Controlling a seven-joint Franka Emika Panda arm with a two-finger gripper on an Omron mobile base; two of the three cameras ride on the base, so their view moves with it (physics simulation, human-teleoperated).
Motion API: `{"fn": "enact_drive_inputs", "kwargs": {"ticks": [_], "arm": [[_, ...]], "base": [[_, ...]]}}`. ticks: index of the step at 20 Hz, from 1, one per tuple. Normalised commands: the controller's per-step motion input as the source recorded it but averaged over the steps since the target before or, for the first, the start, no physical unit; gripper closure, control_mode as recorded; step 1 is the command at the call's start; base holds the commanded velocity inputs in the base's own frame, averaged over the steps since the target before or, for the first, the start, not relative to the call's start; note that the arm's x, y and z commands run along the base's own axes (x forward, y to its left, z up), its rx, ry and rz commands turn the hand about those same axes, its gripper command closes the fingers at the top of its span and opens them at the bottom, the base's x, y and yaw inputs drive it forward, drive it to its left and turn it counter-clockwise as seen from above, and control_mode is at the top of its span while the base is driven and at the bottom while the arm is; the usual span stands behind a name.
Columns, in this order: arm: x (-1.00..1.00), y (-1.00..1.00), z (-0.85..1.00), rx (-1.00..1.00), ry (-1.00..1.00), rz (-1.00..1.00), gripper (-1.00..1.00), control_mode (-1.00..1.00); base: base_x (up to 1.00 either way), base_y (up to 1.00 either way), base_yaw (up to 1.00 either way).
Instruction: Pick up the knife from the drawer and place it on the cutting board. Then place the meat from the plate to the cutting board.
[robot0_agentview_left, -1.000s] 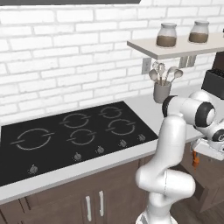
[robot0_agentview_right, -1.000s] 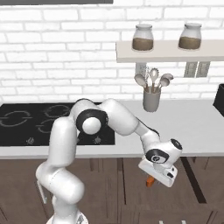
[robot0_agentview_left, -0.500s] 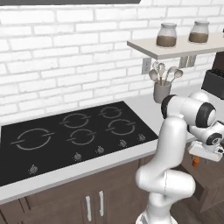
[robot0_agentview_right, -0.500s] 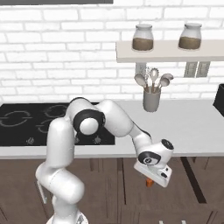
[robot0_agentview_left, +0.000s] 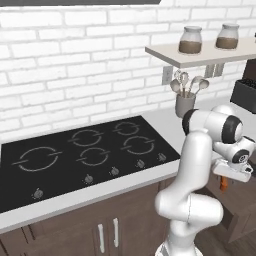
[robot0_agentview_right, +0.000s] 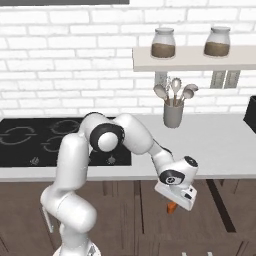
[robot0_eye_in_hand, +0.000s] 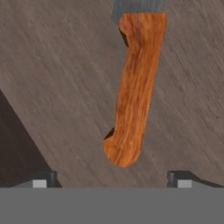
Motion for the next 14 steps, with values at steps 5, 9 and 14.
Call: {"fn": "enact_drive_inputs", "kwargs": {"ticks": [5, 9, 14], "arm": [[0.28, -0.05, -0.22, 0.00, 0.03, 0.00, -1.00, -1.00], [0.21, -0.11, -0.35, 0.00, 0.03, 0.00, -1.00, -1.00], [0.13, -0.18, -0.33, 0.00, 0.03, 0.00, -1.00, -1.00]], "base": [[0.00, 0.00, 0.00], [0.00, 0.00, 0.00], [0.00, 0.00, 0.00]]}}
